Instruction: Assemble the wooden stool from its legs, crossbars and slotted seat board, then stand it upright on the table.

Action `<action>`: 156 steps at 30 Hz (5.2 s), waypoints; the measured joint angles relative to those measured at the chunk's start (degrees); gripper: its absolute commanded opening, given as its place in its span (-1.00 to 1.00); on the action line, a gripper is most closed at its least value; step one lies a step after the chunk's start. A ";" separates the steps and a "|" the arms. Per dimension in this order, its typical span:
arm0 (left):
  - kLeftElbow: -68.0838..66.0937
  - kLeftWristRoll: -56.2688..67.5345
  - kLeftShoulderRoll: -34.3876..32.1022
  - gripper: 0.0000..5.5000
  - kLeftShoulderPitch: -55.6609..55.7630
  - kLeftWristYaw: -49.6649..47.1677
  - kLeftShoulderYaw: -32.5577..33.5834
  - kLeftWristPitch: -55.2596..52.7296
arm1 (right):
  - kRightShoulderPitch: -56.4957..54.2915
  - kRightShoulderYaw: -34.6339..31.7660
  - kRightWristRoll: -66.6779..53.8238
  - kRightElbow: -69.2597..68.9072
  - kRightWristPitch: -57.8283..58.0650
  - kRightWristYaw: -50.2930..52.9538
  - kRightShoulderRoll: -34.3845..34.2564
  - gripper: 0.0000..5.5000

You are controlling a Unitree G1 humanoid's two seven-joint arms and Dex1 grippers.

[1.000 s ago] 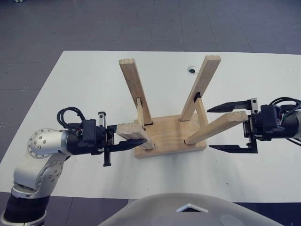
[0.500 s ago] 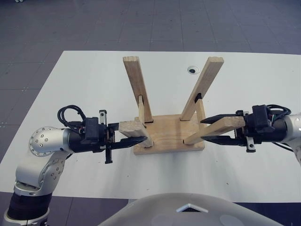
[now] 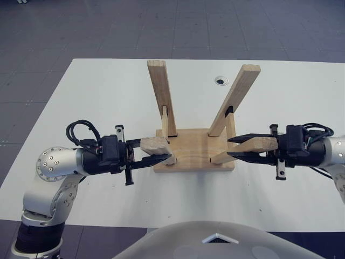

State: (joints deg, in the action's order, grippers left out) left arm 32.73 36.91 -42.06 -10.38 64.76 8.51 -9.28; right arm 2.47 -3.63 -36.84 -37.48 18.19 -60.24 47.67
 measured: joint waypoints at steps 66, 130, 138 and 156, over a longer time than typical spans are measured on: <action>-83.88 -5.04 -4.81 0.83 51.68 27.12 -11.26 -26.27 | -44.70 15.10 1.31 81.56 27.79 -32.22 8.01 0.99; -14.86 -7.29 -1.18 -0.40 -1.69 8.44 -12.07 4.14 | 14.01 2.27 11.46 12.73 -12.33 -11.42 0.40 -0.47; -11.94 -4.77 -4.27 -0.40 2.13 7.84 -10.36 -10.63 | 9.17 3.32 10.59 8.89 2.07 -8.99 0.57 -0.47; -6.53 43.43 -18.04 -0.22 22.46 -2.43 -0.18 -52.23 | -14.75 -5.04 -50.15 10.32 48.32 2.12 19.39 -0.47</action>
State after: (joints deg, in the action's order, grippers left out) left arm 26.20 80.34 -60.09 12.08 62.33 8.33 -61.52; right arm -12.28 -8.68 -86.99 -27.16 66.51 -58.12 67.06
